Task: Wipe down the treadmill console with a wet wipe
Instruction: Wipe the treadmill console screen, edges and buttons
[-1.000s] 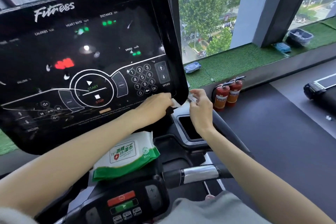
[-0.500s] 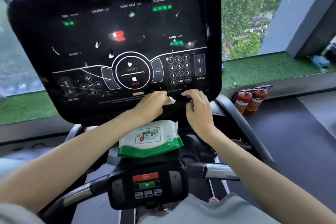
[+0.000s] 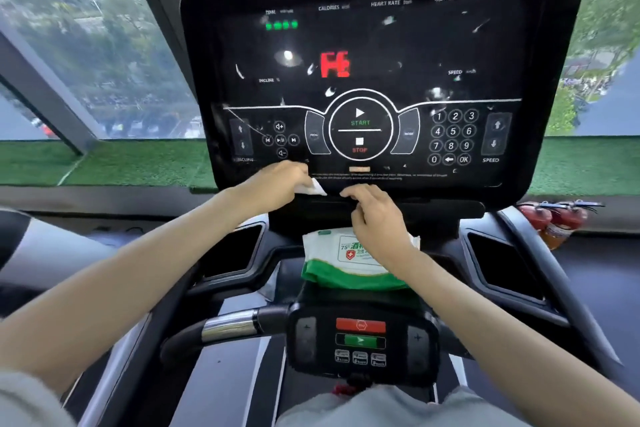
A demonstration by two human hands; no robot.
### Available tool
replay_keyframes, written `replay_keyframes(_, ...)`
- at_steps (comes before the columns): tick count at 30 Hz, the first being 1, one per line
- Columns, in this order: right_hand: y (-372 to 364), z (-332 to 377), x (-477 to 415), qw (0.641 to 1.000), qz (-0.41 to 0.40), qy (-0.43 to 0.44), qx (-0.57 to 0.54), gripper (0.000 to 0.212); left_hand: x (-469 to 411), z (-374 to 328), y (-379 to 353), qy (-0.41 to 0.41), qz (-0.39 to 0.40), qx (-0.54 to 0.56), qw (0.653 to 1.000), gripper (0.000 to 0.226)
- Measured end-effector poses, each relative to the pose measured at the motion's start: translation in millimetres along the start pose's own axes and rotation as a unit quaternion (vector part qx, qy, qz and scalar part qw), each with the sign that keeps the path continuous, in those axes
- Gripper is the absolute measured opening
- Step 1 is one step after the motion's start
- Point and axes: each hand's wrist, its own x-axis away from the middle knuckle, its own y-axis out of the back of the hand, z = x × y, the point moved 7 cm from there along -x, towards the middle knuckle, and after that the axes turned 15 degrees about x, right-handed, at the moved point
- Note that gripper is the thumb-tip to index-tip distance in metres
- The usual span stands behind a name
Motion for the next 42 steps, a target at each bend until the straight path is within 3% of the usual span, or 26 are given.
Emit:
replay_keyframes(3,-11.3,14.5,-5.2,1.000,0.015,0.003,0.002,0.038,11.4,16.3,10.6,0.023,-0.006,0.041,0.999,0.024)
replay_keyframes(7,-22.1,28.7,-10.7,1.000,0.029,-0.008,-0.001,0.039,33.6,49.5,20.2,0.064,-0.039,0.070,0.995,0.034)
replay_keyframes(10,-28.1,38.8,-12.5,0.999,0.031,-0.010,-0.003,0.038,48.8,68.7,25.4,0.061,-0.066,0.091,0.992,0.027)
replay_keyframes(20,-42.7,68.8,-19.2,0.999,0.049,0.007,-0.002,0.037,88.0,118.2,39.4,0.122,-0.118,0.062,0.984,0.026)
replay_keyframes(23,-43.5,76.0,-23.2,0.998,0.057,0.018,0.001,0.037,108.2,134.1,50.2,0.202,-0.150,0.040,0.967,0.029)
replay_keyframes(26,-39.1,74.5,-28.7,0.999,0.034,0.016,-0.001,0.036,132.7,133.7,76.7,0.273,-0.266,0.090,0.920,0.020)
replay_keyframes(29,-35.0,78.0,-50.7,0.996,0.040,-0.015,-0.080,0.030,135.0,99.9,90.8,0.259,-0.344,0.330,0.840,0.027)
replay_keyframes(30,-32.6,83.1,-62.1,0.986,0.062,-0.041,-0.152,0.026,127.8,82.0,89.1,0.240,-0.329,0.422,0.810,0.028)
replay_keyframes(32,-29.8,96.3,-82.4,0.933,0.143,-0.104,-0.313,0.025,111.1,49.6,87.5,0.201,-0.285,0.532,0.772,0.030)
replay_keyframes(34,-21.1,104.2,-98.0,0.893,0.195,-0.117,-0.388,0.027,95.0,28.0,86.1,0.170,-0.234,0.607,0.740,0.032)
replay_keyframes(38,14.1,94.3,-118.9,0.916,0.197,-0.089,-0.339,0.016,69.9,4.1,86.7,0.118,-0.170,0.721,0.662,0.033)
replay_keyframes(42,32.3,69.2,-135.0,0.904,0.117,-0.164,-0.377,0.016,42.7,-4.3,77.1,0.092,-0.202,0.815,0.535,0.023)
